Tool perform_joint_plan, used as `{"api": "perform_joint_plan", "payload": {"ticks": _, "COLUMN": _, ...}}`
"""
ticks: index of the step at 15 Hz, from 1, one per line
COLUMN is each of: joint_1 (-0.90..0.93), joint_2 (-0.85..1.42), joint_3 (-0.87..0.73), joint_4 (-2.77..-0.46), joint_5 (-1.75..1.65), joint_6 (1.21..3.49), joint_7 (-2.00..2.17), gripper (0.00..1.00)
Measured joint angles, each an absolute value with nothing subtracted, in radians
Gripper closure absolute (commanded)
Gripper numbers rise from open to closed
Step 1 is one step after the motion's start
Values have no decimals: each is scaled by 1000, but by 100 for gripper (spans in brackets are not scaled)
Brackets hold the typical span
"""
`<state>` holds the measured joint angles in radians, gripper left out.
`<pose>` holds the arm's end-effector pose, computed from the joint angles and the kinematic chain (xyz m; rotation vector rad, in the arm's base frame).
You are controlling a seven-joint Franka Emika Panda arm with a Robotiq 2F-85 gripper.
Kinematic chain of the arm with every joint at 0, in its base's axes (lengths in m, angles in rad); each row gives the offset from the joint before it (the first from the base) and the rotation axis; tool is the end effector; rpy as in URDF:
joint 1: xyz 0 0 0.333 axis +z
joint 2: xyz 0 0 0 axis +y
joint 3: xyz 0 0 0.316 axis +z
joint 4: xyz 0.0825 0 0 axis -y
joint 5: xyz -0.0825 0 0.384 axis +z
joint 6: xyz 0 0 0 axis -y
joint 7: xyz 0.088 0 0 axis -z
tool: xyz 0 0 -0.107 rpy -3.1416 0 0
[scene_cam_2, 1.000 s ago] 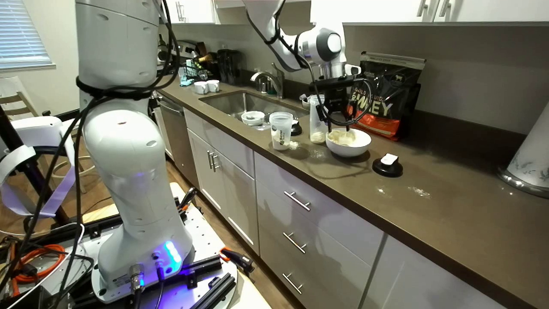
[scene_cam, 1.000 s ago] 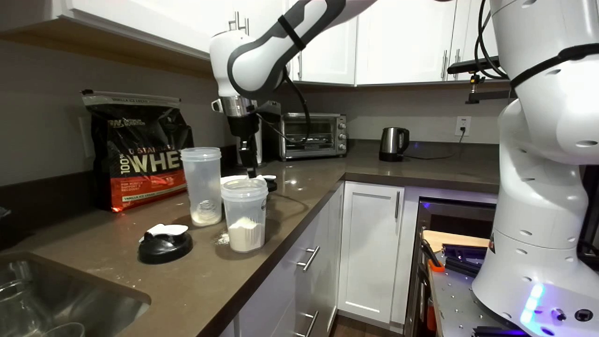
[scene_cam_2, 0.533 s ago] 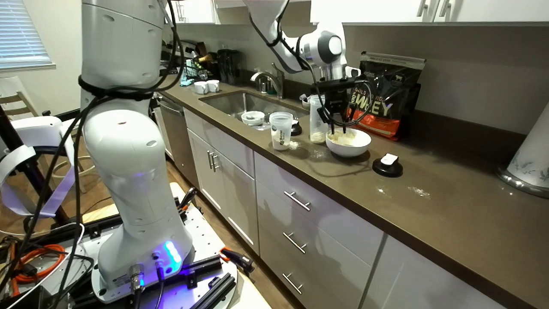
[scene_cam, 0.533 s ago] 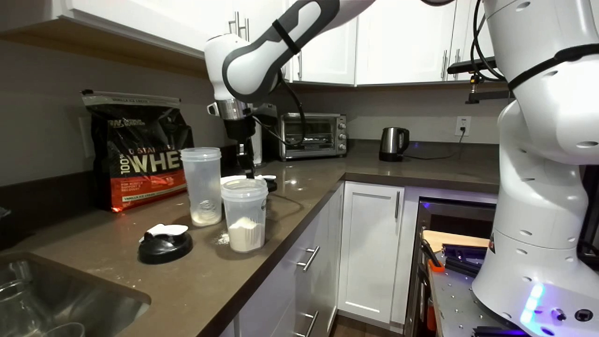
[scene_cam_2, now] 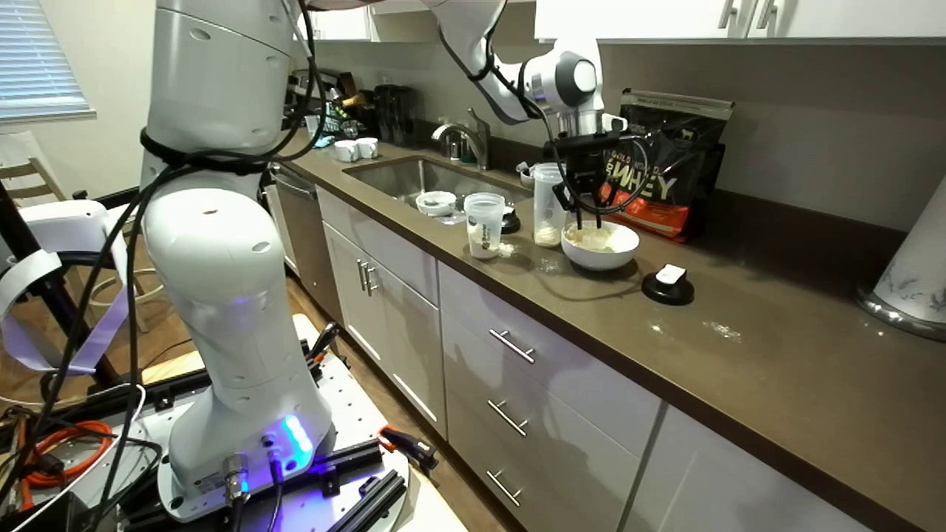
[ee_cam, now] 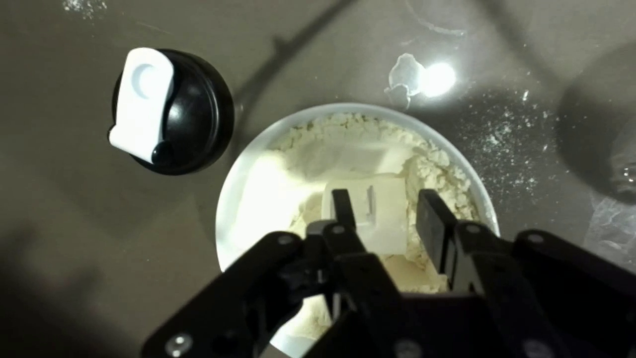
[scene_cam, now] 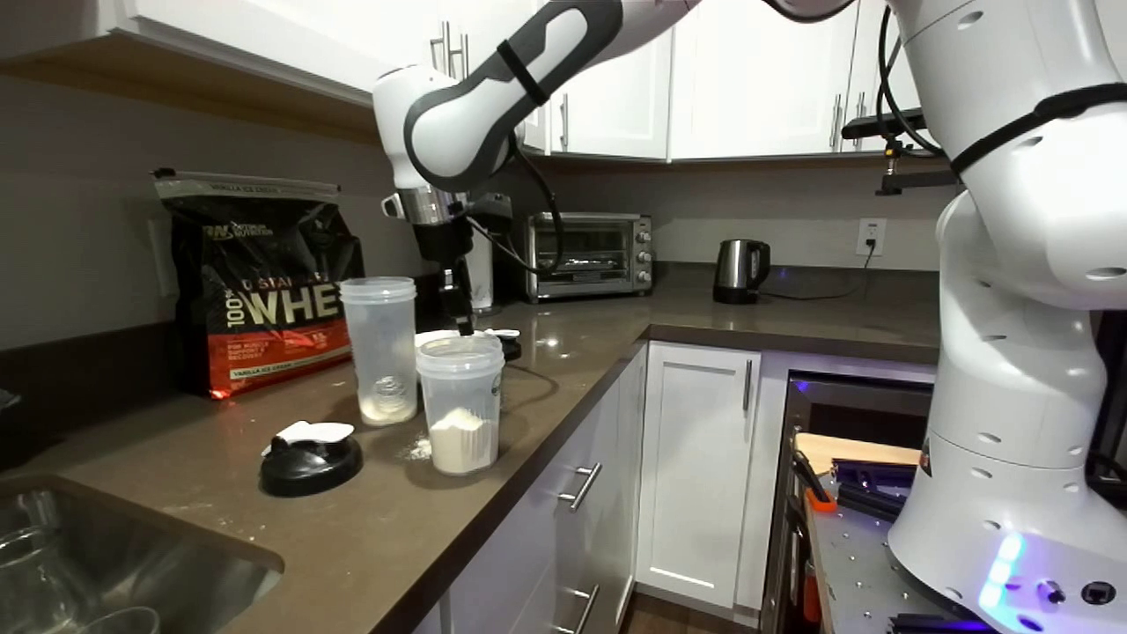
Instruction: Scoop some of the powder from the white bowl into the larger clear bottle
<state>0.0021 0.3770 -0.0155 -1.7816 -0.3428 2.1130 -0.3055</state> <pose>0.6426 -0.0234 0.3436 2.7736 0.6758 -0.1318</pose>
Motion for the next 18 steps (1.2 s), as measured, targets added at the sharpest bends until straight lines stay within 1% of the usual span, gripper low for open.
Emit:
{"api": "perform_joint_plan", "payload": {"ticks": 1, "joint_1": 2, "joint_2": 380, "joint_3": -15, "joint_4": -1775, "joint_5": -343, "joint_6": 2105, "joint_7": -308, "gripper": 44}}
{"api": "perform_joint_plan", "payload": {"ticks": 2, "joint_1": 2, "joint_2": 384, "joint_3": -15, "joint_4": -1767, "joint_5": -343, "joint_6": 2095, "joint_7": -311, "gripper": 44}}
{"api": "perform_joint_plan", "payload": {"ticks": 4, "joint_1": 2, "joint_2": 391, "joint_3": -15, "joint_4": -1753, "joint_5": -343, "joint_6": 2076, "joint_7": -314, "gripper": 50}}
{"api": "perform_joint_plan", "payload": {"ticks": 5, "joint_1": 2, "joint_2": 394, "joint_3": -15, "joint_4": -1747, "joint_5": -343, "joint_6": 2069, "joint_7": -316, "gripper": 50}}
{"api": "perform_joint_plan", "payload": {"ticks": 6, "joint_1": 2, "joint_2": 396, "joint_3": -15, "joint_4": -1742, "joint_5": -343, "joint_6": 2062, "joint_7": -317, "gripper": 54}}
{"api": "perform_joint_plan", "payload": {"ticks": 7, "joint_1": 2, "joint_2": 398, "joint_3": -15, "joint_4": -1738, "joint_5": -343, "joint_6": 2056, "joint_7": -319, "gripper": 51}}
{"api": "perform_joint_plan", "payload": {"ticks": 11, "joint_1": 2, "joint_2": 402, "joint_3": -15, "joint_4": -1727, "joint_5": -343, "joint_6": 2037, "joint_7": -331, "gripper": 49}}
{"api": "perform_joint_plan", "payload": {"ticks": 13, "joint_1": 2, "joint_2": 404, "joint_3": -15, "joint_4": -1723, "joint_5": -343, "joint_6": 2032, "joint_7": -336, "gripper": 44}}
{"api": "perform_joint_plan", "payload": {"ticks": 14, "joint_1": 2, "joint_2": 406, "joint_3": -15, "joint_4": -1720, "joint_5": -343, "joint_6": 2030, "joint_7": -339, "gripper": 22}}
{"api": "perform_joint_plan", "payload": {"ticks": 15, "joint_1": 2, "joint_2": 408, "joint_3": -15, "joint_4": -1717, "joint_5": -343, "joint_6": 2028, "joint_7": -343, "gripper": 46}}
{"api": "perform_joint_plan", "payload": {"ticks": 17, "joint_1": 2, "joint_2": 411, "joint_3": -15, "joint_4": -1714, "joint_5": -343, "joint_6": 2028, "joint_7": -343, "gripper": 34}}
{"api": "perform_joint_plan", "payload": {"ticks": 18, "joint_1": 2, "joint_2": 412, "joint_3": -15, "joint_4": -1713, "joint_5": -343, "joint_6": 2028, "joint_7": -343, "gripper": 27}}
